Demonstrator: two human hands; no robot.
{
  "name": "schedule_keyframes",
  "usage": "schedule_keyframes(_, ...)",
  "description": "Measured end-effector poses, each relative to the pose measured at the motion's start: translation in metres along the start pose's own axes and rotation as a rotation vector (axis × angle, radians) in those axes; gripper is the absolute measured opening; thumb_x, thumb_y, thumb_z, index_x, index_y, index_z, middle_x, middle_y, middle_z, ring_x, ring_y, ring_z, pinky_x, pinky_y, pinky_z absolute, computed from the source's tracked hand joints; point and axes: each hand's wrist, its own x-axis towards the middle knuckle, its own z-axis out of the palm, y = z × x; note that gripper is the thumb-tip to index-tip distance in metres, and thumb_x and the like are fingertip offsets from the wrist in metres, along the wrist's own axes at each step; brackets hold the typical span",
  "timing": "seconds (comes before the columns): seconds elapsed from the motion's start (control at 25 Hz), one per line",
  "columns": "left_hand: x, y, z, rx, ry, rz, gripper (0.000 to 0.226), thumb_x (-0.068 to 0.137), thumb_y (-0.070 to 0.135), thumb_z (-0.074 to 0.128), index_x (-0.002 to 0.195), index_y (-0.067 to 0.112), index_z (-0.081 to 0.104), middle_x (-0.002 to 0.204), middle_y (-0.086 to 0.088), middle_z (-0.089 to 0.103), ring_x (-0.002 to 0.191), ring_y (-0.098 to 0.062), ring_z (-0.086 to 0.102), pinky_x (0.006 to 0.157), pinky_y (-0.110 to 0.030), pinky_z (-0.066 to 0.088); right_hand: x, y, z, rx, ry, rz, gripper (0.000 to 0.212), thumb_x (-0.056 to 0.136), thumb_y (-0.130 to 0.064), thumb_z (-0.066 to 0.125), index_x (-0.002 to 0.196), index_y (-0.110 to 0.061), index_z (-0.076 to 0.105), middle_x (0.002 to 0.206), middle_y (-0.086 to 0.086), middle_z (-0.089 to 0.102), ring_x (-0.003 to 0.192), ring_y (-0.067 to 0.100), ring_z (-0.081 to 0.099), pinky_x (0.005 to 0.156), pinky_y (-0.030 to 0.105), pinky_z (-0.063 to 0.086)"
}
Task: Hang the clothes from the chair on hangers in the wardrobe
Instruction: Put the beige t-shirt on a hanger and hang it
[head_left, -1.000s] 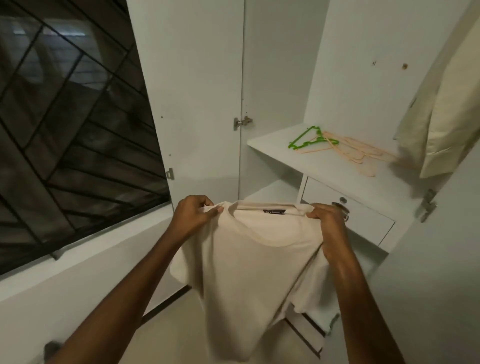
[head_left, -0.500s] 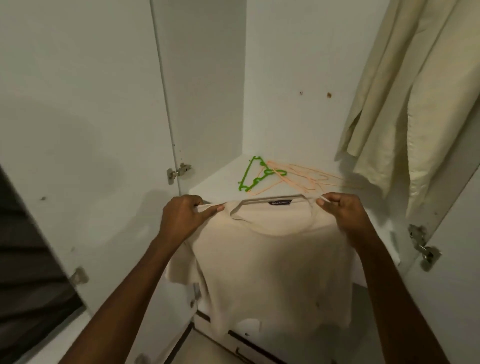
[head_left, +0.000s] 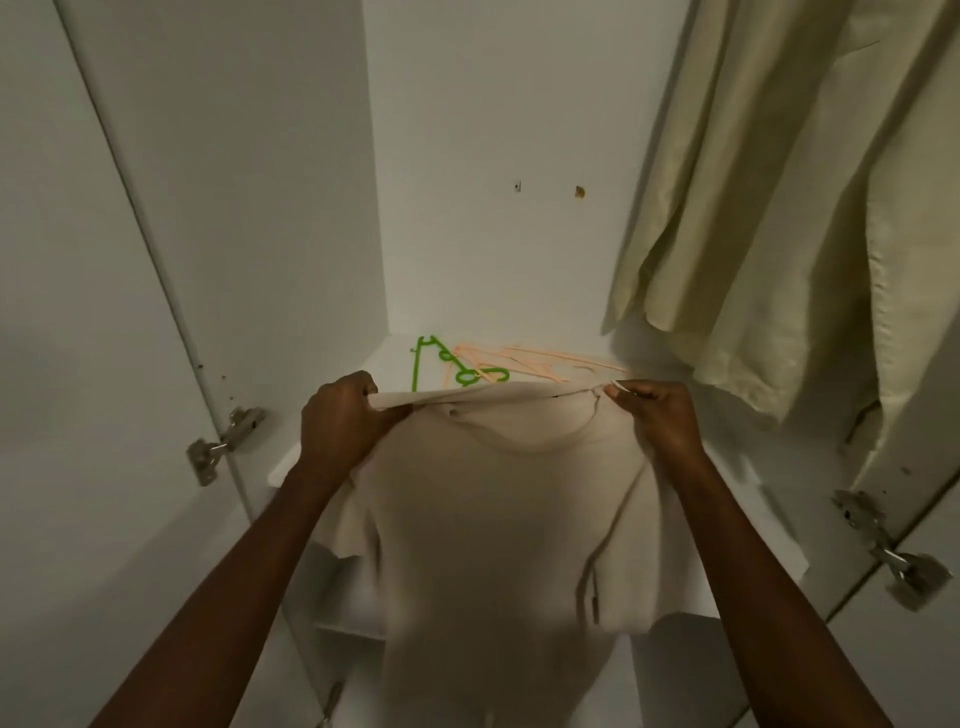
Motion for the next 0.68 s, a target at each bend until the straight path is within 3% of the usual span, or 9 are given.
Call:
schedule_keyframes(0.12,0.047,-0.003,0.028,-0.041,0.014,-0.037,0.054,0.067,0.057,0.086,0.064,0.022,0.045,0.063,0.003,0.056,0.062,-0.024,0.056,0.053,-0.030,0.032,0.048,0.014,0.015,0.034,0.046,-0.021,0.020,0.085,-0.015,0.083,0.102,-0.005,0.081,0.094,0.008,0.079,0.083,0.015,0.071,0.077,0.027,0.053)
schedule_keyframes(0.24,0.101,0.002,0.058,-0.067,-0.002,-0.066,0.053,0.069,0.059,0.083,0.064,0.022,0.045,0.064,0.004,0.054,0.065,-0.025,0.057,0.054,-0.030,0.032,0.105,0.031,0.024,-0.001,0.098,-0.049,0.019,0.080,-0.021,0.087,0.095,-0.010,0.083,0.090,0.007,0.080,0.080,0.015,0.071,0.077,0.029,0.054)
schedule_keyframes(0.44,0.144,-0.006,0.122,0.014,-0.101,-0.069,0.047,0.074,0.067,0.075,0.078,0.023,0.058,0.078,0.003,0.063,0.080,-0.024,0.059,0.066,-0.032,0.039,0.161,0.083,0.025,-0.176,0.074,0.043,0.017,0.080,-0.024,0.087,0.073,-0.010,0.080,0.064,-0.004,0.069,0.059,0.010,0.057,0.064,0.031,0.045)
schedule_keyframes(0.6,0.122,-0.034,0.164,-0.036,-0.175,-0.040,0.049,0.072,0.073,0.072,0.080,0.026,0.060,0.073,0.007,0.061,0.076,-0.021,0.062,0.065,-0.032,0.039,0.139,0.134,0.027,-0.426,0.047,0.040,0.046,0.086,-0.032,0.081,0.053,-0.010,0.059,0.046,-0.014,0.041,0.048,0.003,0.041,0.056,0.031,0.035)
schedule_keyframes(0.68,0.118,-0.044,0.180,-0.075,-0.226,-0.052,0.048,0.070,0.072,0.072,0.083,0.027,0.061,0.078,0.006,0.066,0.078,-0.020,0.063,0.069,-0.033,0.043,0.131,0.149,0.030,-0.606,0.088,0.062,0.056,0.091,-0.042,0.075,0.051,-0.008,0.053,0.043,-0.009,0.041,0.047,0.008,0.043,0.054,0.031,0.033)
